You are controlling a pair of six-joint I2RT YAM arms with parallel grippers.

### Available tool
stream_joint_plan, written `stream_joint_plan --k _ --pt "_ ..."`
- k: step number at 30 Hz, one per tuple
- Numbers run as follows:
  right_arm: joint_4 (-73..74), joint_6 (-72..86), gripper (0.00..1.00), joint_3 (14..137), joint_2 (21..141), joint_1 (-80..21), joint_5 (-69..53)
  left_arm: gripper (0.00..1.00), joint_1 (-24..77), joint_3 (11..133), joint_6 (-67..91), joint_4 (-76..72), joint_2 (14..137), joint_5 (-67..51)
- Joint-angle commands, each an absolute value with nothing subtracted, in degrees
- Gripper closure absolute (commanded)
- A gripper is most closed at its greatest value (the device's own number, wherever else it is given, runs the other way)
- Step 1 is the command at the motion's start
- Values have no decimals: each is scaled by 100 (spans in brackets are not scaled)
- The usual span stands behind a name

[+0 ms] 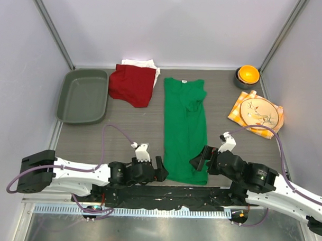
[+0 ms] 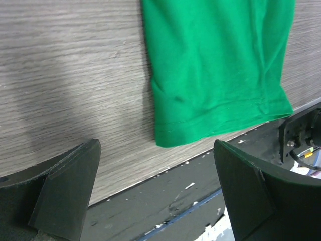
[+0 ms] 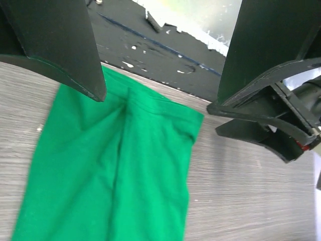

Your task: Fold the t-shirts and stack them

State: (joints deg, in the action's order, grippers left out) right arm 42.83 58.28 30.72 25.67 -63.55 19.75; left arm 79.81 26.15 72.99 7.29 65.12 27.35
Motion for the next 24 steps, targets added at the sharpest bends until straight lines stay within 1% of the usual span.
stream_joint_plan --k 1,5,7,9,11,14,16,19,20,22,23,24 --pt "4781 6091 0 3006 2540 -6372 2391 1 7928 2286 7681 -404 6495 2672" --pt "4746 6082 0 3023 2645 -6372 2347 2 7796 2005 7892 -790 6644 2488" --pt "4711 6056 0 3023 2689 -6372 2329 5 7682 1864 7936 -1306 6749 2347" --pt "4711 6038 0 3006 2724 -6381 2320 10 7603 1793 7954 -1502 6969 2181" --pt "4728 6021 0 2997 2751 -6372 2285 11 7585 1810 7963 -1661 7110 2110" --pt "4860 6029 0 3006 2838 -6372 2303 19 7541 1828 8068 -1758 7391 1943" --pt "4922 6108 0 2997 2848 -6381 2312 22 7515 1811 8095 -1924 7611 1820" --pt "5009 6196 1 2953 2821 -6372 2320 29 7515 1775 8182 -2266 7936 1653" --pt "5045 6214 0 2944 2813 -6372 2320 36 7515 1749 8217 -2337 8006 1618" --pt "5115 6319 0 2927 2812 -6372 2303 47 7515 1714 8244 -2600 8199 1521" --pt "5237 6363 1 2927 2812 -6372 2311 63 7515 1696 8270 -2671 8244 1503" --pt "5299 6398 0 2927 2830 -6372 2320 71 7506 1696 8253 -2733 8288 1486"
